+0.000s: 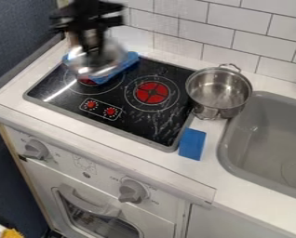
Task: Pick up the silver pot cover and place it below the blue cloth
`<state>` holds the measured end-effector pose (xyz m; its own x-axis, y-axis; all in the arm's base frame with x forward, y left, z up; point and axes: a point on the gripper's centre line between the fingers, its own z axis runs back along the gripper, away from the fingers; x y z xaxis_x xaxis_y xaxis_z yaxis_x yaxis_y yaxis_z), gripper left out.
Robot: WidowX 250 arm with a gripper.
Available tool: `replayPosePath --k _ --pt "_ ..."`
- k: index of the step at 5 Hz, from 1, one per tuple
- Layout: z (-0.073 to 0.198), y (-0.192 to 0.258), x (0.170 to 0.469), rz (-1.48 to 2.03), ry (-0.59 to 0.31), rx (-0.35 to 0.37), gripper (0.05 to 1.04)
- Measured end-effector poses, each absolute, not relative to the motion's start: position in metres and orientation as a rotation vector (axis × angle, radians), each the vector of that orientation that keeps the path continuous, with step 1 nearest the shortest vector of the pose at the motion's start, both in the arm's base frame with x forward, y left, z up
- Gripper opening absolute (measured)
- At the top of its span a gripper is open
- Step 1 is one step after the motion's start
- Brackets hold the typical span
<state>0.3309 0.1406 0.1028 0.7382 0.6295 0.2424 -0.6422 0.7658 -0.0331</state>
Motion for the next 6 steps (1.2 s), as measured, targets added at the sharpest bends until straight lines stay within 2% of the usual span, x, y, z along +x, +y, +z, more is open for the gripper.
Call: replayPosePath --k 1,2,3,4,5,6 --pt "0.093 0.167 0.319 0.794 -0.219 0.067 0.287" --pt "0.070 0.181 0.312 0.839 -0.154 0.088 0.287" --pt "0.062 0.188 0.307 0.857 -0.143 0.095 0.286" --pt "0.043 0.191 0.301 0.868 -0.089 0.102 0.287" --pt "0.038 0.194 0.301 0.865 -0.066 0.115 0.287" --pt "0.035 0.197 0.305 0.859 -0.059 0.105 0.352"
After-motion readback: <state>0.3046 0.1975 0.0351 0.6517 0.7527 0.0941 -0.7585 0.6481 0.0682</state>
